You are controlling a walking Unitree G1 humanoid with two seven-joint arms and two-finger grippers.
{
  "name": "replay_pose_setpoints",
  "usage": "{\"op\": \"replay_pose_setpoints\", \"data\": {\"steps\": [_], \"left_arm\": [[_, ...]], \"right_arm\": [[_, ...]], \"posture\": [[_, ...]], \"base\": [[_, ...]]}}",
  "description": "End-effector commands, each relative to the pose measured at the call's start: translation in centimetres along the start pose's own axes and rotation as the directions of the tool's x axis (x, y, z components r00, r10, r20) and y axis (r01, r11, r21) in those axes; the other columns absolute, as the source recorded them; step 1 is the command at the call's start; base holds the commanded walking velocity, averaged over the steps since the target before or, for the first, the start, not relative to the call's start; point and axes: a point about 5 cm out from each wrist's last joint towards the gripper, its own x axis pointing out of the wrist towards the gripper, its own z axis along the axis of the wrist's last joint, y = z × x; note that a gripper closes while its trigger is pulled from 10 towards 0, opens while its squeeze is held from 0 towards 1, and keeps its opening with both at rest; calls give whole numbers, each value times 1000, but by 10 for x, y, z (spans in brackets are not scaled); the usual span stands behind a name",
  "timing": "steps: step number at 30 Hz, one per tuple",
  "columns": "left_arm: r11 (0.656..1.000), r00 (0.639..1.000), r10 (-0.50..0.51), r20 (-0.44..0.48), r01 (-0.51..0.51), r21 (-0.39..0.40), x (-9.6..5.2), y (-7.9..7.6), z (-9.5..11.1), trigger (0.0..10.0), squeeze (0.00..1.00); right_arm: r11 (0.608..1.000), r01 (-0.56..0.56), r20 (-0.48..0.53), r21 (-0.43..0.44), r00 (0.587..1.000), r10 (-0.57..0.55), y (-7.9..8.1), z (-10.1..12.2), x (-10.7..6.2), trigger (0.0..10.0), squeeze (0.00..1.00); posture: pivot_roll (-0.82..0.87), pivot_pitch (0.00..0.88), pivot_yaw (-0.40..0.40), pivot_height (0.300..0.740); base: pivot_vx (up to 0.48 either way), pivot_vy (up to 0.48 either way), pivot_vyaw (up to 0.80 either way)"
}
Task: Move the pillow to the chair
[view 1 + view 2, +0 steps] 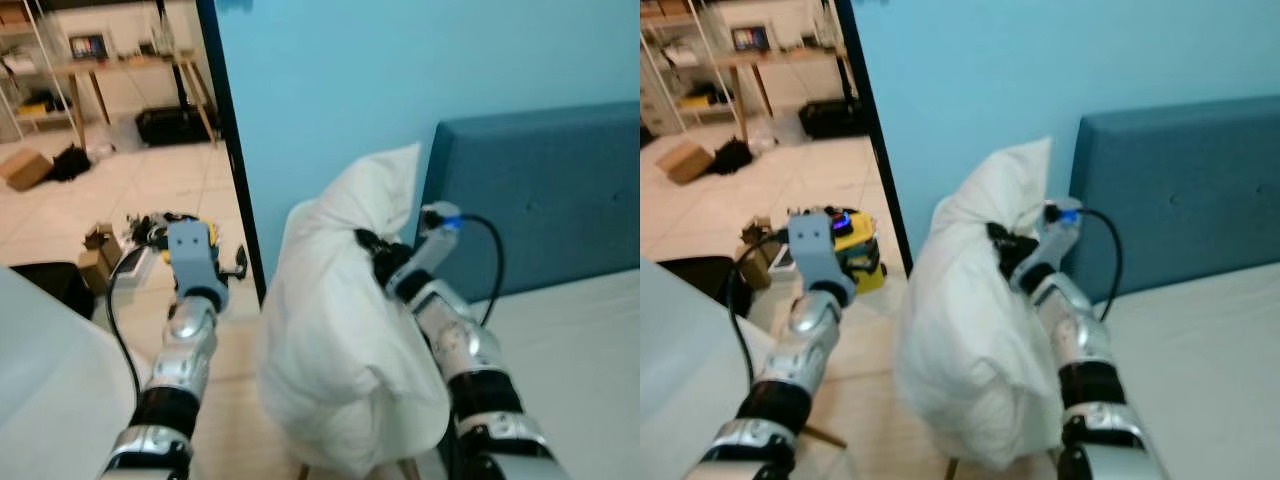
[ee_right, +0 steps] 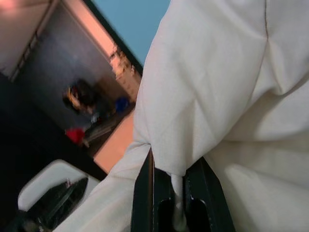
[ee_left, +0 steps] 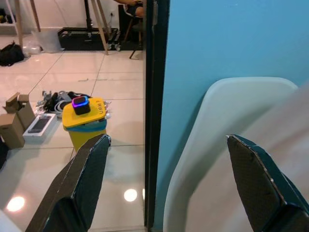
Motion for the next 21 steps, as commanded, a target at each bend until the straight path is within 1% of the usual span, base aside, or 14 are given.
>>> {"op": "replay_pose_setpoints", "data": {"steps": [1, 3, 4, 6, 7, 8, 9, 10, 11, 12, 15, 17, 19, 21], "left_arm": [[1000, 1000, 8, -8, -8, 6, 0, 4, -2, 10000, 0], [1000, 1000, 8, -8, -8, 5, -1, 3, -2, 10000, 0], [1000, 1000, 8, -8, -8, 5, -1, 3, -2, 10000, 0], [1000, 1000, 7, -8, -7, 5, -1, 3, -2, 10000, 0], [1000, 1000, 7, -8, -7, 5, -1, 3, -2, 10000, 0], [1000, 1000, 6, -9, -6, 5, -1, 3, -2, 10000, 0], [1000, 1000, 6, -9, -6, 5, 0, 2, -2, 10000, 0], [1000, 1000, 6, -9, -6, 5, 0, 2, -2, 10000, 0], [1000, 1000, 6, -10, -6, 5, -1, 2, -2, 10000, 0], [1000, 1000, 6, -13, -6, 4, -1, 3, -3, 10000, 0], [1000, 1000, 12, -22, -12, 1, -2, 4, -6, 10000, 0], [1000, 1000, 16, -26, -16, -1, -3, 5, -8, 10000, 0], [999, 998, 39, -58, -40, -23, -5, 9, -16, 10000, 0], [998, 996, 46, -71, -49, -32, -6, 11, -19, 10000, 0]], "right_arm": [[1000, -6, 23, 18, 1000, 6, 0, 2, -1, 10000, 0], [998, 52, 27, 45, 998, -53, -11, 1, -5, 10000, 0], [998, 52, 27, 45, 998, -53, -11, 1, -5, 10000, 0], [990, 120, 20, 77, 992, -122, -23, -2, -10, 10000, 0], [990, 120, 20, 77, 992, -122, -23, -2, -10, 10000, 0], [978, 191, -16, 83, 982, -190, -36, -9, -17, 10000, 0], [968, 237, -43, 81, 971, -234, -44, -14, -22, 10000, 0], [968, 237, -43, 81, 971, -234, -44, -14, -22, 10000, 0], [952, 294, -67, 85, 955, -289, -53, -19, -29, 10000, 0], [938, 341, -93, 64, 938, -335, -61, -24, -36, 10000, 0], [922, 384, -121, 36, 918, -378, -68, -30, -44, 10000, 0], [920, 391, -128, 30, 914, -385, -70, -32, -45, 10000, 0], [909, 415, -173, -33, 894, -414, -73, -39, -50, 10000, 0], [905, 422, -191, -54, 885, -424, -74, -42, -52, 10000, 0]], "posture": [[-9, 0, 59, 740], [-10, 0, 59, 740], [-10, 0, 59, 740], [-12, 0, 59, 740], [-12, 0, 59, 740], [-14, 0, 60, 735], [-14, 0, 60, 730], [-14, 0, 60, 730], [-16, 0, 61, 725], [-17, 0, 63, 720], [-17, 0, 65, 710], [-17, 0, 65, 705], [-21, 0, 68, 695], [-21, 0, 68, 690]], "base": [[0, 0, 0], [0, 0, 0], [0, 0, 0], [0, 0, 0], [0, 0, 0], [0, 0, 0], [0, 0, 0], [0, 0, 0], [0, 0, 0], [0, 0, 0], [0, 0, 0], [0, 0, 0], [0, 0, 0], [0, 0, 0]]}}
